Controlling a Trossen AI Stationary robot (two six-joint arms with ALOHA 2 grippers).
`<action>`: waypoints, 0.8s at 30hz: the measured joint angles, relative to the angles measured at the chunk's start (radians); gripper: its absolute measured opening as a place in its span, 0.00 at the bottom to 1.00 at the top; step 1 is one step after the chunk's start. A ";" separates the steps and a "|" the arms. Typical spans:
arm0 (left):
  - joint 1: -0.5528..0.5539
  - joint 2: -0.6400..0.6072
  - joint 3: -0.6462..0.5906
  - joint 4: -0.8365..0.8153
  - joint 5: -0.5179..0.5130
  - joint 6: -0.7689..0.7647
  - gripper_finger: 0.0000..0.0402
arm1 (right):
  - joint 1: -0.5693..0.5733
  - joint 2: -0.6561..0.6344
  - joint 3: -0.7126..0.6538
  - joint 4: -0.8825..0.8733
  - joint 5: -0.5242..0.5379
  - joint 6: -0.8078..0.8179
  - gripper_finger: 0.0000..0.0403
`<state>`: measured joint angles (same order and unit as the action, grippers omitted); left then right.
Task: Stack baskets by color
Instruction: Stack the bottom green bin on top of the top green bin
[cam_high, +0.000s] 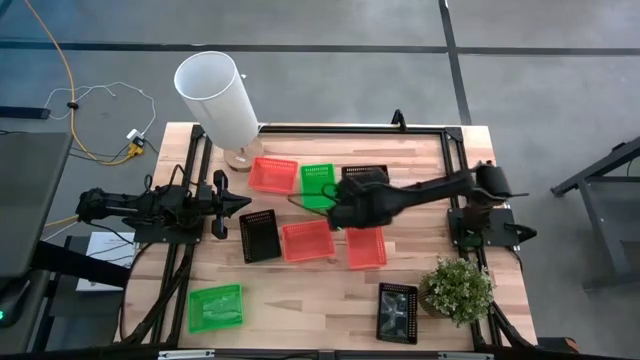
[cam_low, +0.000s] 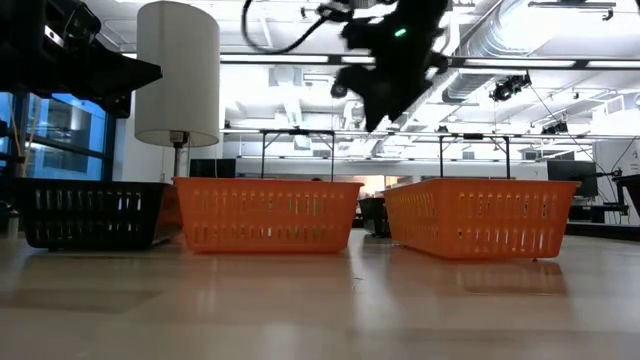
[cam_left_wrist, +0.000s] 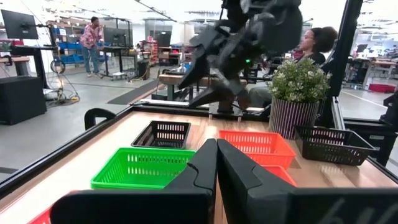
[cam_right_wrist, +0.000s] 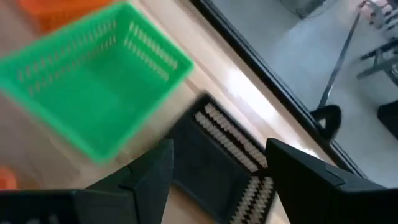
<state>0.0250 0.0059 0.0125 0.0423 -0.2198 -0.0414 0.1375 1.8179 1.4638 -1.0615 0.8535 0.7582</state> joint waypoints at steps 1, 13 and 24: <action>0.000 0.000 0.000 0.000 0.000 0.000 0.00 | 0.009 -0.037 -0.046 0.000 -0.008 0.014 0.60; 0.000 0.000 0.000 0.000 0.000 0.000 0.00 | 0.019 -0.712 -0.820 0.941 -0.235 -0.240 0.60; 0.000 0.000 0.000 0.000 0.000 0.000 0.00 | -0.047 -0.824 -1.241 2.076 -0.542 -0.693 0.60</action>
<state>0.0250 0.0059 0.0124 0.0422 -0.2195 -0.0410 0.0906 0.9939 0.2224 1.0146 0.3114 0.0656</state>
